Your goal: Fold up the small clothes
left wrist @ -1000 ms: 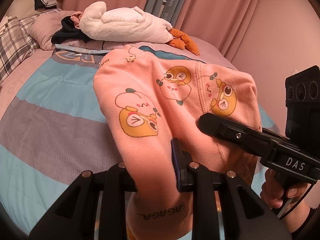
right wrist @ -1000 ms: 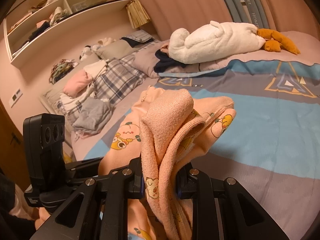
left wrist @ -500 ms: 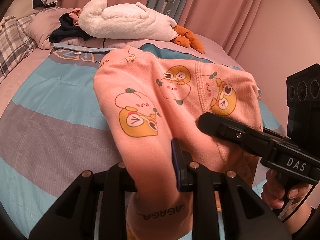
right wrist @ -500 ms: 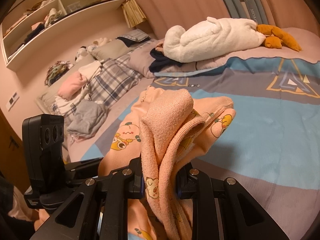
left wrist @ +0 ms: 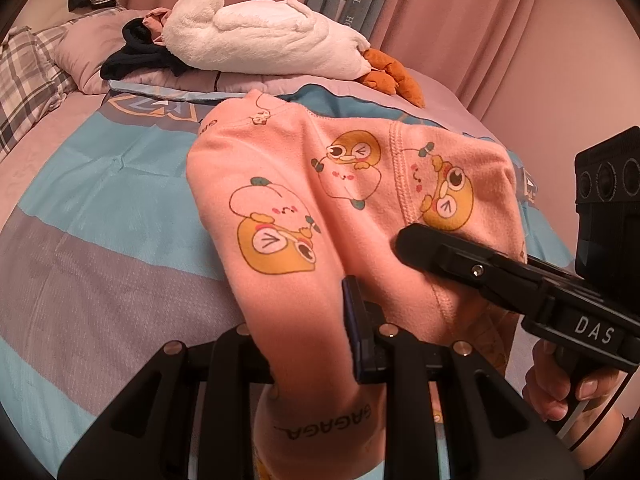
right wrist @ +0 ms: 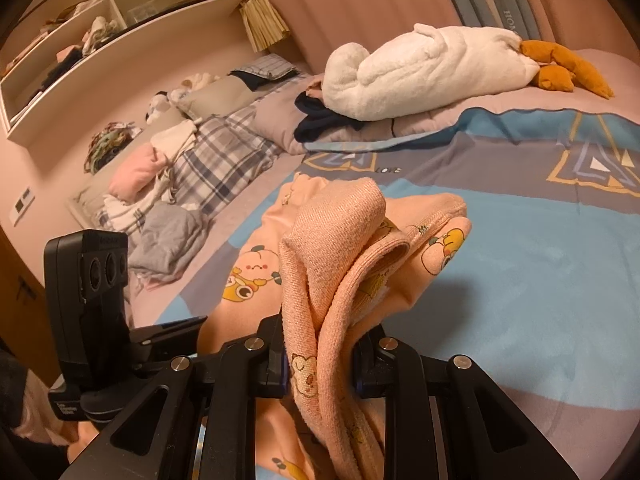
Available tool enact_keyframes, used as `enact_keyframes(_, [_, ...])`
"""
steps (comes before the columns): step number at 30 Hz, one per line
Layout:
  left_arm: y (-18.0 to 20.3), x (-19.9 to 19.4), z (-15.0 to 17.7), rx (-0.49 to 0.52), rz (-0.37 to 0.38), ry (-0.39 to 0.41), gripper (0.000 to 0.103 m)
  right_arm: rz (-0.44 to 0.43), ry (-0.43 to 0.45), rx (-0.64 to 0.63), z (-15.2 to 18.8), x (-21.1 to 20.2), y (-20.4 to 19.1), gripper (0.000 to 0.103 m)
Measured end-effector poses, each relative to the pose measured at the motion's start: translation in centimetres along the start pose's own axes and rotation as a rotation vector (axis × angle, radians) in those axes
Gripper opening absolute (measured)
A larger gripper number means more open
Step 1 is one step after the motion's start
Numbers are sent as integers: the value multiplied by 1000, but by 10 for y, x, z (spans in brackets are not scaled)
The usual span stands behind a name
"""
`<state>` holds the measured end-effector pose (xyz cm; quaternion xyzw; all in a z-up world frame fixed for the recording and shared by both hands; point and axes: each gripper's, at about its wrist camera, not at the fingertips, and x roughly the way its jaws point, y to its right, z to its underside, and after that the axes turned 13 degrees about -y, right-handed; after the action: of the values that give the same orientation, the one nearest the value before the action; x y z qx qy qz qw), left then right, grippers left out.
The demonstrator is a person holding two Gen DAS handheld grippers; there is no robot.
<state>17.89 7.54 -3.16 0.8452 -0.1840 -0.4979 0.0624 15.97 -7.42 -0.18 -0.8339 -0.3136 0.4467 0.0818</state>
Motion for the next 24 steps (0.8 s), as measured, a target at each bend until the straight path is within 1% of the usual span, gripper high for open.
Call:
enact_keyframes(2, [-3, 2, -2, -1, -6, 1, 25, 0, 0, 3, 2, -1, -1, 24])
enact_keyframes(13, [-25, 15, -18, -23, -14, -9, 25, -9, -15, -1, -16, 24, 2, 24])
enact_keyframes(24, [-39, 33, -32, -41, -22, -27, 25, -4, -31, 7, -28, 44, 12, 24])
